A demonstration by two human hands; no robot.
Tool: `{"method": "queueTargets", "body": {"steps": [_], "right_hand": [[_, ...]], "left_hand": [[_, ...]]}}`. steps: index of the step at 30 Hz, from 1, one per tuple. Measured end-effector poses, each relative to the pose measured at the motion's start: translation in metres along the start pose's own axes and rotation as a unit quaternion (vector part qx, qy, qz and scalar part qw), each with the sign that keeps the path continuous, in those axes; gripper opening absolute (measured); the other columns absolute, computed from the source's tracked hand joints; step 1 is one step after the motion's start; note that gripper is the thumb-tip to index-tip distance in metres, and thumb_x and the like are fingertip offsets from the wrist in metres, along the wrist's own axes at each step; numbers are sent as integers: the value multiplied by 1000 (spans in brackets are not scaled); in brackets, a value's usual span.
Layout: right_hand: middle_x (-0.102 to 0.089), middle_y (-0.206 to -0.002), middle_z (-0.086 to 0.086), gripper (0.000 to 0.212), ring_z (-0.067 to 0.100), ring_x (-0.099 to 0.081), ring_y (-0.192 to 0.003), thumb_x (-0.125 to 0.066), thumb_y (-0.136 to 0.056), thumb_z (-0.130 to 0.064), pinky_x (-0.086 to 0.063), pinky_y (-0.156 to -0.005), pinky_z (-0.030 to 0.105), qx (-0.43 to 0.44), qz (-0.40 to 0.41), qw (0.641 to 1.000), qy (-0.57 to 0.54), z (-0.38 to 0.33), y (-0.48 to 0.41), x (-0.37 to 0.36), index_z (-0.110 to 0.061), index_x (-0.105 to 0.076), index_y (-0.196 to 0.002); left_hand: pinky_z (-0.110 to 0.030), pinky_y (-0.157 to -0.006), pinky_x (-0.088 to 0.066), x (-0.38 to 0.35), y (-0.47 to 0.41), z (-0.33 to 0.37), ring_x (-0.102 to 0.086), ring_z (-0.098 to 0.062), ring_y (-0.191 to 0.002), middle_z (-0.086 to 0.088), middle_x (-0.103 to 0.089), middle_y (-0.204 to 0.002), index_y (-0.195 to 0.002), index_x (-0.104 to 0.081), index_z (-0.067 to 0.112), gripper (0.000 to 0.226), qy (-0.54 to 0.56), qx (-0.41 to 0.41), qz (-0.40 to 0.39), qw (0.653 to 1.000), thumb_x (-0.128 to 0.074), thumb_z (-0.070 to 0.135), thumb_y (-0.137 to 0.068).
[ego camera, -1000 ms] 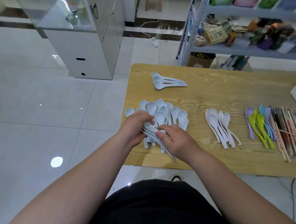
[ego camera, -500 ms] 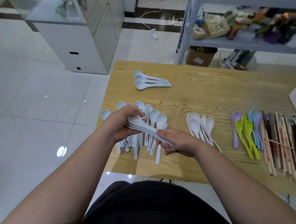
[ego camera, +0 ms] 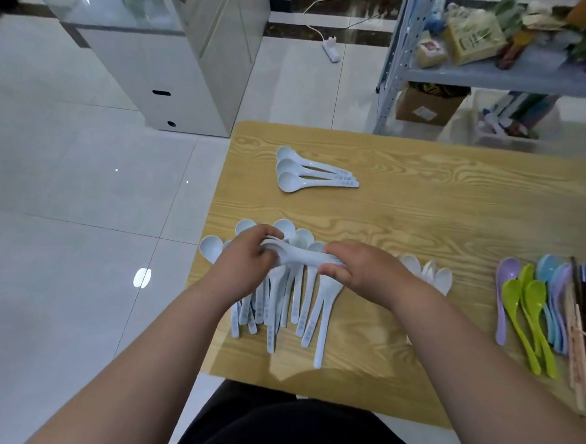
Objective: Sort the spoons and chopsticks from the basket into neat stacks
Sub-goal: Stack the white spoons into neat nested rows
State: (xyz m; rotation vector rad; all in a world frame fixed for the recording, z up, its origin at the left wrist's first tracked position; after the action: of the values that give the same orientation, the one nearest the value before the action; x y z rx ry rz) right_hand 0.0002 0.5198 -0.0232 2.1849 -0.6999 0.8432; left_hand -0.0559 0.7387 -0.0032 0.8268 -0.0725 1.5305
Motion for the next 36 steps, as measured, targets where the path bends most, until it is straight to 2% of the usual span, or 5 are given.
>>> {"method": "queueTargets", "body": {"steps": [7,13,21,29,36], "right_hand": [[-59,-121,-2,46,24,-56,-112,-46,-98,-57,-46,-85,36,-31,55,995,74,29,-77,22,-32,-51,-136],[-64,-118,-1,73,28,-54,-118,-19,-85,-71,-35,-101,43,-92,119,980,128,70,-134,24,-33,-60,-131],[-59,-102,7,44,35,-56,-101,-48,-92,-55,-40,-92,47,-43,262,953,146,101,-156,-3,-24,-72,-111],[-44,-152,15,42,40,-31,-146,-55,-90,-48,-27,-116,55,23,262,960,95,103,-183,-2,-22,-66,-121],[-50,-147,9,67,34,-49,-131,-57,-87,-49,-36,-110,48,3,310,941,133,111,-193,-2,-21,-51,-147]], "left_hand": [[-15,-77,-37,9,-105,0,-56,-11,-101,3,-59,-114,-119,-62,20,30,-85,-140,3,987,-55,10,-92],[-36,-84,-47,-1,-194,-6,-58,-32,-95,-14,-58,-105,-112,-64,6,31,-184,-285,-21,940,-61,8,-81],[-41,-88,-43,-13,-241,-25,-59,-33,-89,-8,-64,-100,-102,-69,10,24,-277,-470,12,838,-65,23,-83],[-70,-111,-22,-13,-267,-41,-22,-51,-145,-21,-42,-144,-103,-67,14,29,-235,-436,3,868,-66,28,-77],[-45,-118,-23,-12,-276,-42,-37,-49,-135,-23,-50,-136,-101,-72,10,33,-200,-438,51,875,-68,29,-75]]}}
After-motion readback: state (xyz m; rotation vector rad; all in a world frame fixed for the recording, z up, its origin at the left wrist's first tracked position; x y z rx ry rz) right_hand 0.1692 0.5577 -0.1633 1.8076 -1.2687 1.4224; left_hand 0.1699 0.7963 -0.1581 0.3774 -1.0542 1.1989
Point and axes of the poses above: each hand's wrist, its own y-axis away from the middle knuckle, its own x-axis out of the back of the hand, z = x × y, the point moved 3 cm from there along -y, towards the middle knuckle
